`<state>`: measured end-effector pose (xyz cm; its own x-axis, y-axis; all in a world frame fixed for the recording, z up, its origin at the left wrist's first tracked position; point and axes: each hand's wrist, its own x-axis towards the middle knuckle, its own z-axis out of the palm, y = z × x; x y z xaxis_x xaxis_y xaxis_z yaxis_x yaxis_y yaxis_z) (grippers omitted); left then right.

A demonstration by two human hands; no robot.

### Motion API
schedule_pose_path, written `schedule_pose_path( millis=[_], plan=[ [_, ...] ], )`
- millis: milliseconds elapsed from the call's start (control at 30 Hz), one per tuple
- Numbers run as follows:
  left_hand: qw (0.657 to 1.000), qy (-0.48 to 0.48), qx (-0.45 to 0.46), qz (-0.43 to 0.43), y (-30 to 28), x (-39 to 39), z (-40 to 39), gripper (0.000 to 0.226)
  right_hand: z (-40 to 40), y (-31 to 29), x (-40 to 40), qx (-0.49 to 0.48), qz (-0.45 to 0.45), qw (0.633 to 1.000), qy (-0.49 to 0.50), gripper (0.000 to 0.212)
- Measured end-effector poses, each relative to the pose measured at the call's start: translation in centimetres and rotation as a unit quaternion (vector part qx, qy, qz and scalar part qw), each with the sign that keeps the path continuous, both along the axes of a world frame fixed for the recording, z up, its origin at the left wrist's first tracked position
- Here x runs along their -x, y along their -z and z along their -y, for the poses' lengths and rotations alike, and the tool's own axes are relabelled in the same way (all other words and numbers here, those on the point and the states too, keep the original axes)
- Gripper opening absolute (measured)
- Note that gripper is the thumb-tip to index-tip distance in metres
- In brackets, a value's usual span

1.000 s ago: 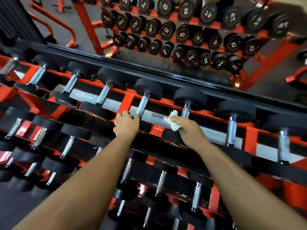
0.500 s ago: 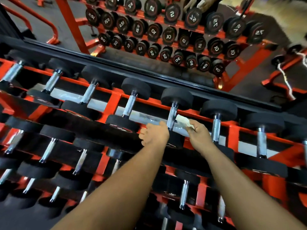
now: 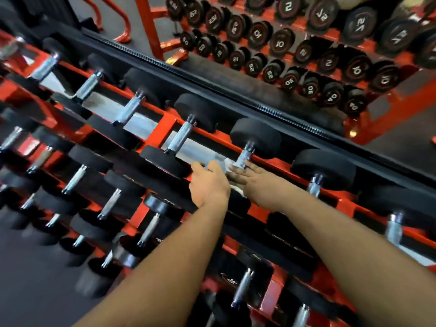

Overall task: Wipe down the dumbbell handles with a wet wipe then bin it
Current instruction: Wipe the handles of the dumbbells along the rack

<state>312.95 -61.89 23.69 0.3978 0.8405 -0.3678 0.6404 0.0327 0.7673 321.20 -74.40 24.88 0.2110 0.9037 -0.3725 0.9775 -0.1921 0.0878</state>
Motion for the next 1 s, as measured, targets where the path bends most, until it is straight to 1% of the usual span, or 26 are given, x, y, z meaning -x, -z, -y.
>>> schedule_pose_path(
  millis=[100,200,233,333,400,467,500,567,633,667,767,867,933,1000],
  plan=[
    [1.000,-0.003,-0.022,-0.017,0.0,-0.1,0.2,0.038,-1.3,0.7,-1.0,-0.011,0.003,0.999,-0.051,0.062],
    [0.999,-0.008,-0.023,-0.020,0.0,-0.2,0.1,0.035,-3.5,1.7,-1.4,0.018,0.043,0.995,-0.083,0.051],
    [0.999,-0.006,-0.025,-0.022,0.0,-0.2,0.0,0.034,-3.5,1.9,-1.4,0.012,0.054,0.994,-0.098,0.050],
    [0.999,-0.001,-0.027,-0.028,0.1,-0.2,0.0,0.031,-0.8,2.2,-1.7,-0.037,0.048,0.991,-0.120,0.061],
    [0.999,0.000,-0.027,-0.029,0.0,-0.3,-0.1,0.031,0.8,2.1,-2.1,-0.049,0.052,0.988,-0.140,0.064],
    [0.999,0.001,-0.029,-0.030,0.0,-0.3,-0.1,0.030,0.1,1.8,-2.2,-0.043,0.039,0.988,-0.144,0.064],
    [0.999,0.000,-0.029,-0.029,0.0,-0.2,0.0,0.029,-0.9,1.6,-2.2,-0.044,0.027,0.989,-0.135,0.063],
    [0.999,0.002,-0.029,-0.023,-0.1,-0.3,0.0,0.027,-3.2,1.4,-2.0,-0.012,0.017,0.995,-0.102,0.064],
    [0.999,0.005,-0.027,-0.021,-0.2,-0.3,0.1,0.025,-4.0,1.7,-1.7,0.022,0.048,0.992,-0.117,0.063],
    [0.999,0.007,-0.027,-0.022,-0.2,-0.2,0.1,0.026,-3.5,2.1,-1.8,0.022,0.065,0.989,-0.129,0.063],
    [0.999,0.008,-0.028,-0.023,-0.2,-0.2,0.0,0.031,-0.2,3.2,-2.7,-0.029,0.088,0.986,-0.138,0.065],
    [0.999,0.008,-0.029,-0.024,-0.2,-0.3,0.0,0.033,0.9,3.9,-2.9,-0.042,0.121,0.981,-0.148,0.059],
    [0.999,0.008,-0.028,-0.022,-0.3,-0.3,0.2,0.031,-1.1,3.6,-2.4,-0.043,0.127,0.979,-0.155,0.053],
    [0.999,0.007,-0.023,-0.022,-0.6,-0.3,0.3,0.028,-3.7,2.1,-1.6,0.008,0.124,0.980,-0.157,0.043]
  ],
)
